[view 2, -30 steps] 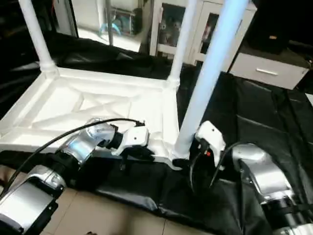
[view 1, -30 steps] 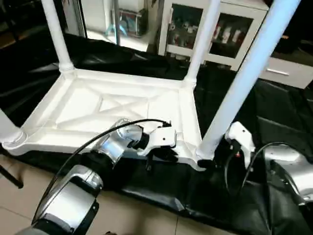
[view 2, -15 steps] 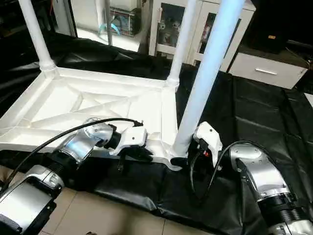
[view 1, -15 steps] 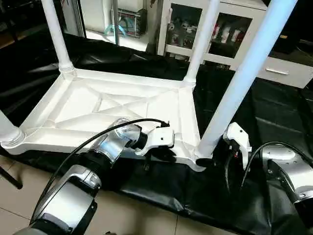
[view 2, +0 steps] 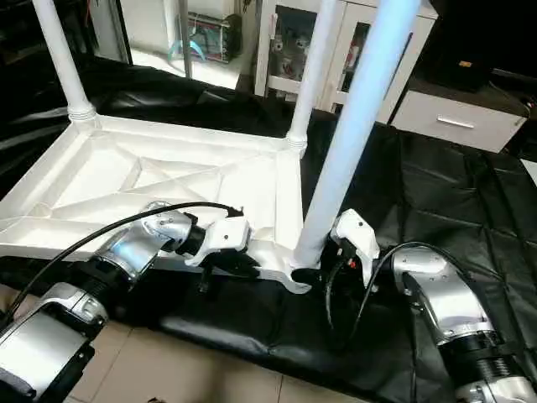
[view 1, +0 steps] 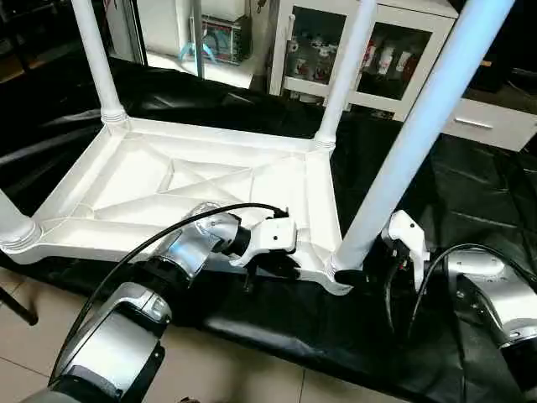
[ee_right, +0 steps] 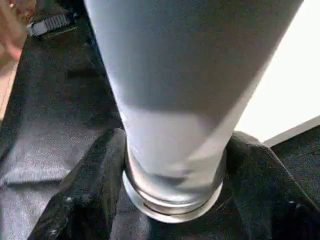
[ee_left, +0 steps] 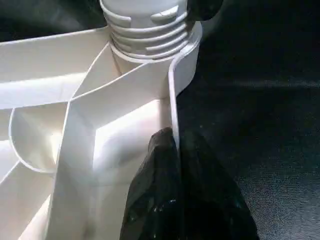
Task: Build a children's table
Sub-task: Rotate leg to tighten
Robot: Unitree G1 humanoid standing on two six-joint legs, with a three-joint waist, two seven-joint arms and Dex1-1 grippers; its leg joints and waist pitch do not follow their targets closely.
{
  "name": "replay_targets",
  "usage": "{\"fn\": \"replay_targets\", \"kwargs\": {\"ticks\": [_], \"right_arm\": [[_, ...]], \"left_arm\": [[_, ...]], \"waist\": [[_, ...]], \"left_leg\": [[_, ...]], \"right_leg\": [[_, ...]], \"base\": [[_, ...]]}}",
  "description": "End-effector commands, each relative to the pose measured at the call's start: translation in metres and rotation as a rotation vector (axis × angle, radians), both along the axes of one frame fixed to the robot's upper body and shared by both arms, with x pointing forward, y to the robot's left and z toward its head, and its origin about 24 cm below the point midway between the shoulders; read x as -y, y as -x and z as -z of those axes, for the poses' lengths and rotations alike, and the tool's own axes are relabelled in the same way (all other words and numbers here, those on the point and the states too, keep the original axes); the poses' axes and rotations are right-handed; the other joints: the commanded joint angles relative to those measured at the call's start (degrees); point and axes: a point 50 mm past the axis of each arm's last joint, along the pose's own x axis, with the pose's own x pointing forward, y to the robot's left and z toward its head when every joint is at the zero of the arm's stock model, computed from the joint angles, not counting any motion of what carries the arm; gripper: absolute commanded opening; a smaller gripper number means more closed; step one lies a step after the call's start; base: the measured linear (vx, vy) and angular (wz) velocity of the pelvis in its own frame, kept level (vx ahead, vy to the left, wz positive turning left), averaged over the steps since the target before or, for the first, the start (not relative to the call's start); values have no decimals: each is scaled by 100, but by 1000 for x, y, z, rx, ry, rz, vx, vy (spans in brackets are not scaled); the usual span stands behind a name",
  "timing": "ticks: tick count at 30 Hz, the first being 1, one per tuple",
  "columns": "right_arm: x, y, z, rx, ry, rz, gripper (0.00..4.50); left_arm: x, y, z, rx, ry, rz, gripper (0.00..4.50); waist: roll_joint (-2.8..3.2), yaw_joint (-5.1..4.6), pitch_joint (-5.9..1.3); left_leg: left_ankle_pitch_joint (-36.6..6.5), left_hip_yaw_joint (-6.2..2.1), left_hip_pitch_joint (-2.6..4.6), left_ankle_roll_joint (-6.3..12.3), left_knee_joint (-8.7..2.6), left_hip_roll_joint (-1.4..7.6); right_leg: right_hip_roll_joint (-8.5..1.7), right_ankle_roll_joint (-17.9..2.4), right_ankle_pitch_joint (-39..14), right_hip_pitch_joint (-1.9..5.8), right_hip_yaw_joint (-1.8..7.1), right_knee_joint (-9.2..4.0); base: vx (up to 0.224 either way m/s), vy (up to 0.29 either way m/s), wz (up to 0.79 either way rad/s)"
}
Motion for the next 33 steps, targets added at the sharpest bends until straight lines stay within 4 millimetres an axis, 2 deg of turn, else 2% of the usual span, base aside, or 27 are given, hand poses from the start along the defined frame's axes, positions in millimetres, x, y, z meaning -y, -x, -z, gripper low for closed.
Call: {"fn": "replay_targets", "kwargs": {"ticks": [1,2,3,4,5,6,7,8,9,10,11,12,13,14,16,19,20,21,23,25,26,27,29,30,31,32,33], "right_arm": [[-6,-11,15,-21,41,202,267],[-6,-11,15,-21,41,202,267],[-13,-19,22,-27,27,368,267],[-20,-24,27,-43,14,482,267],[-25,-27,30,-56,1,544,267],[-29,-30,33,-59,-8,613,266],[-37,-34,38,-74,-24,713,266],[-37,-34,38,-74,-24,713,266],[-41,-36,41,-85,-32,764,266],[-48,-39,43,-91,-42,814,266],[-52,-43,44,-79,-28,880,266],[-56,-46,45,-71,-9,927,266],[-57,-47,46,-68,0,939,266],[-59,-50,45,-52,25,977,266],[-65,-55,42,-34,38,995,266],[-69,-61,37,-18,32,1010,265],[-69,-63,34,-9,12,1011,265],[-70,-66,31,1,-5,1016,265],[-71,-71,19,30,-123,966,265],[-70,-69,11,75,-167,885,265],[-70,-69,11,81,-168,878,265],[-67,-67,8,98,-178,855,321],[-64,-66,5,105,-191,844,335],[-56,-63,0,126,-199,827,348],[-46,-59,-6,150,-196,805,348],[-39,-56,-9,169,-189,791,361],[-35,-54,-11,181,-182,782,370]], "left_arm": [[8,4,14,-46,-16,-47,0],[8,4,14,-46,-16,-47,0],[18,0,13,-40,18,-109,0],[26,-3,11,-28,43,-156,0],[31,-5,11,-20,56,-183,0],[37,-7,9,-17,75,-215,0],[48,-12,5,3,106,-281,0],[48,-12,5,3,106,-281,0],[53,-14,2,15,121,-318,0],[60,-16,0,29,130,-351,0],[66,-19,-4,48,142,-390,0],[72,-21,-7,71,147,-421,0],[73,-22,-8,83,148,-431,0],[76,-25,-12,123,156,-460,0],[80,-26,-16,124,171,-466,0],[82,-27,-18,133,166,-457,0],[80,-27,-18,136,161,-453,0],[79,-28,-17,139,156,-453,0],[74,-28,-14,143,141,-448,0],[69,-27,-11,142,126,-427,0],[68,-27,-10,142,124,-426,0],[66,-27,-8,137,120,-416,0],[64,-26,-7,131,118,-406,0],[59,-25,-5,121,113,-397,0],[53,-25,-3,112,108,-379,0],[48,-25,-2,106,103,-375,0],[45,-25,-1,103,98,-374,0]], "waist": [[21,-32,-277],[49,-91,-239],[44,-122,-239],[86,-199,-237],[75,-282,-253],[49,-345,-259],[85,-363,-253],[131,-400,-273],[150,-463,-260],[118,-497,-262],[99,-500,-251],[107,-496,-249],[107,-510,-244],[110,-518,-243],[107,-513,-248],[85,-492,-263],[94,-482,-272],[102,-472,-279],[90,-447,-290],[120,-417,-311],[96,-377,-330],[91,-354,-334],[84,-301,-338],[59,-271,-339],[47,-237,-347],[60,-149,-347],[62,-128,-358]], "left_leg": [[-1847,-92,51,36,-489,148],[-2150,-114,64,-68,-508,132],[-2343,-128,90,-109,-504,122],[-2588,-164,118,-214,-502,101],[-2709,-220,115,-307,-507,88],[-2703,-274,51,-314,-538,92],[-2697,-287,32,-307,-550,94],[-2815,-319,83,-319,-560,110],[-2967,-344,82,-314,-573,109],[-3016,-351,63,-272,-585,105],[-3038,-343,60,-252,-578,98],[-3090,-314,137,-223,-547,77],[-3084,-311,146,-203,-536,65],[-3025,-320,116,-170,-545,65],[-2934,-294,119,-118,-542,55],[-2607,-261,76,-25,-559,58],[-2493,-247,81,6,-557,63],[-2323,-236,48,33,-559,66],[-2117,-208,48,87,-551,73],[-1861,-188,35,192,-538,67],[-1622,-163,41,275,-511,74],[-1414,-142,41,368,-497,70],[-1249,-116,73,487,-479,66],[-1087,-121,26,534,-479,65],[-981,-121,23,565,-474,65],[-809,-111,56,641,-468,78],[-611,-109,46,702,-464,90]], "right_leg": [[-271,-1147,-1934,220,150,-452],[-255,-1018,-2417,193,126,-509],[-259,-944,-2700,177,112,-531],[-257,-798,-3157,136,94,-571],[-266,-635,-3476,140,53,-613],[-280,-463,-3619,218,7,-633],[-289,-457,-3607,230,-3,-635],[-301,-543,-3392,205,-30,-666],[-289,-615,-3191,212,-72,-683],[-295,-650,-3072,245,-103,-700],[-307,-675,-3087,215,-99,-707],[-301,-692,-3155,152,-98,-748],[-302,-699,-3185,139,-96,-758],[-308,-680,-3206,170,-101,-760],[-302,-698,-3080,159,-83,-762],[-305,-856,-2598,189,-23,-702],[-306,-951,-2402,187,-1,-666],[-312,-1019,-2188,214,13,-637],[-311,-1108,-1885,229,29,-607],[-309,-1200,-1566,265,43,-566],[-302,-1266,-1254,274,55,-528],[-302,-1339,-1053,275,59,-504],[-300,-1410,-976,264,67,-497],[-304,-1412,-933,316,68,-470],[-306,-1393,-898,333,67,-462],[-307,-1387,-774,318,71,-448],[-306,-1427,-551,324,79,-402]], "base": [[0,0,0],[0,0,0],[0,0,0],[0,0,0],[0,0,0],[-56,23,-19],[-45,41,-20],[-45,41,-20],[0,0,0],[0,0,0],[0,0,0],[0,0,0],[0,0,0],[0,0,0],[0,0,0],[0,0,0],[0,0,0],[0,0,0],[0,0,0],[0,0,0],[0,0,0],[0,0,0],[0,0,0],[0,0,0],[0,0,0],[0,0,0],[0,0,0]]}}
